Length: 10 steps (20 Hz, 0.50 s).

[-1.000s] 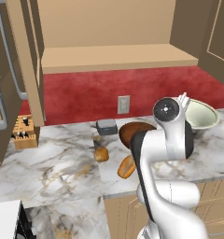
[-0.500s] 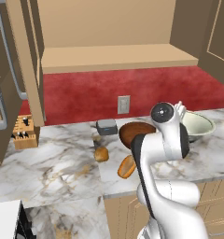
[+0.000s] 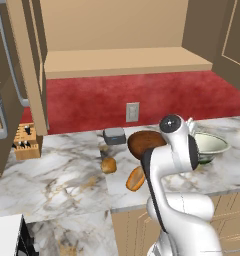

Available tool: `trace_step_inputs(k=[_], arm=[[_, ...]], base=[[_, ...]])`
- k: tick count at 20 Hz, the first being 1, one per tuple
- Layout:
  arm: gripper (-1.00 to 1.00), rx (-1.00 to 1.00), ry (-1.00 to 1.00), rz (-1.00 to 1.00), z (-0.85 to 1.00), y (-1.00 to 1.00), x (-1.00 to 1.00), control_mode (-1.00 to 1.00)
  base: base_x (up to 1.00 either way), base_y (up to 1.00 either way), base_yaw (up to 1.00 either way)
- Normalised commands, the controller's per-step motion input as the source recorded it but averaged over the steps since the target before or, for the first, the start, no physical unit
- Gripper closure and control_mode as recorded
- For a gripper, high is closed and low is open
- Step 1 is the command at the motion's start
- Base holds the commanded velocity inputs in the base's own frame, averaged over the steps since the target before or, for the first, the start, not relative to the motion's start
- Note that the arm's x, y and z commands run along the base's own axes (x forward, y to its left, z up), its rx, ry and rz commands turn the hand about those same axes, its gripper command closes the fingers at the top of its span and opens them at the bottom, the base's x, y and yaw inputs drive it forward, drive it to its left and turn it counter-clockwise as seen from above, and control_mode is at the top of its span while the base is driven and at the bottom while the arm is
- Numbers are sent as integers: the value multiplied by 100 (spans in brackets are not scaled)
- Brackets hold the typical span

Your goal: Pick both bowls and place them on the counter. Then place the hotdog bun in one bowl and place the potato in the other bowl.

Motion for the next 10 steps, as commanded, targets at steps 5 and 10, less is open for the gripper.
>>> trace_step_inputs(k=[5, 10], arm=[[100, 0, -6, -3, -70, -19, 6, -100], [100, 0, -3, -4, -61, -23, 7, -100]], base=[[0, 0, 0], [0, 0, 0]])
